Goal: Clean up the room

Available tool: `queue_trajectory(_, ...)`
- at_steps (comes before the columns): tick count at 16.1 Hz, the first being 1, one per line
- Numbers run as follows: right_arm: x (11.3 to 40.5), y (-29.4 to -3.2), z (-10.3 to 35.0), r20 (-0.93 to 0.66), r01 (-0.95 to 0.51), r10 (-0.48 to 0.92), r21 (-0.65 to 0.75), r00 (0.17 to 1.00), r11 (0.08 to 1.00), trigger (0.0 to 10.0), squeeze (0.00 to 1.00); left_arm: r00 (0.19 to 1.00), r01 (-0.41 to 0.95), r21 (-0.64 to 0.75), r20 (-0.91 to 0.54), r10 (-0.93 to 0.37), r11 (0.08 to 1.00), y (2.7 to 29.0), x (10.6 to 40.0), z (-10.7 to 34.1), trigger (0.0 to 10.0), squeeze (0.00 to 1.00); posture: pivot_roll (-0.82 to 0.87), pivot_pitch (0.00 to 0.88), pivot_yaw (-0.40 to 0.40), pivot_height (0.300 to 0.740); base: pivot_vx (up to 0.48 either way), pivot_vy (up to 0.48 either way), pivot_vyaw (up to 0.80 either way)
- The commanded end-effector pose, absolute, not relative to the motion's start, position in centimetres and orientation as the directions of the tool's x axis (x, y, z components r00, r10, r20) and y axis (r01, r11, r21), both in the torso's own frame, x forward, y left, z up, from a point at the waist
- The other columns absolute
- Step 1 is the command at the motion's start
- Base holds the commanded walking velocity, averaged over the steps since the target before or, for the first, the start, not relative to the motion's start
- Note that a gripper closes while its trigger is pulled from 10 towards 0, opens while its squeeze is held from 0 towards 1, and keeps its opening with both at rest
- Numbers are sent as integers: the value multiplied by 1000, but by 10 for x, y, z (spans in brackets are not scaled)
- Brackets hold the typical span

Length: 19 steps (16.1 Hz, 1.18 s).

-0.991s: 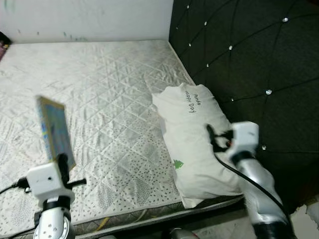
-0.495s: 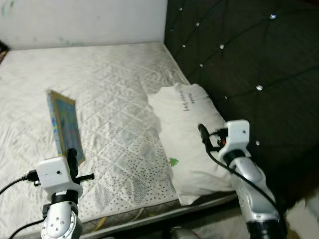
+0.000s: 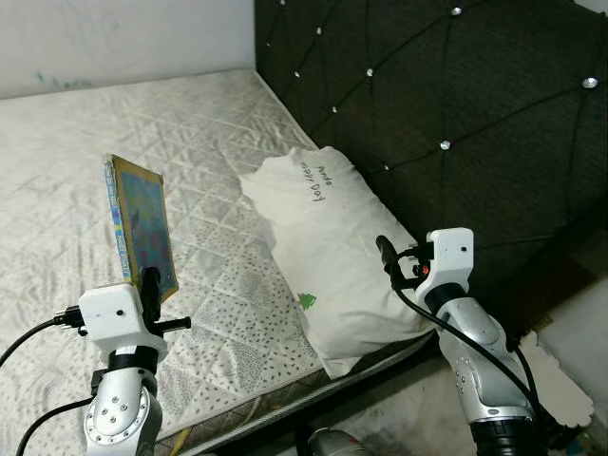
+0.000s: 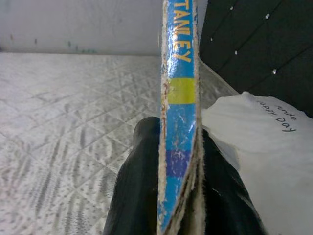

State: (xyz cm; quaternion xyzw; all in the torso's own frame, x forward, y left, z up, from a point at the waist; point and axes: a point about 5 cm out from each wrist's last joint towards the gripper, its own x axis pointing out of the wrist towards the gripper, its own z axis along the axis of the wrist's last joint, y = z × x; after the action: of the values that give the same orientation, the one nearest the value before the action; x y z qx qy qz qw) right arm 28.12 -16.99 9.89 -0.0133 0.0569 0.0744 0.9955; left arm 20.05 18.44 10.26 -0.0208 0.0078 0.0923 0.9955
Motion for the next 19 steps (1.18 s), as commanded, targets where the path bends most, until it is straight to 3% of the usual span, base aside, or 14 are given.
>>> queue_trajectory(1, 284, -168, 107, -89, -160, 158, -15, 984, 987, 10000, 0, 987, -157, -61, 27, 159, 986, 178, 206, 113, 10000, 0, -33, 64, -31, 740, 0, 0, 0)
queue_trajectory(7, 285, -164, 108, -86, -175, 173, -17, 981, 984, 10000, 0, 988, -152, -72, 24, 154, 986, 178, 207, 114, 10000, 0, -30, 64, -33, 740, 0, 0, 0)
queue_trajectory(13, 286, -162, 108, -82, -189, 188, -8, 979, 982, 10000, 0, 985, -168, -58, 18, 170, 984, 180, 209, 113, 10000, 0, -31, 62, -29, 661, 0, 0, 0)
queue_trajectory(19, 288, -160, 108, -85, -200, 198, -5, 976, 980, 10000, 0, 977, -212, -36, 17, 213, 977, 181, 215, 113, 10000, 0, -30, 57, -32, 661, 0, 0, 0)
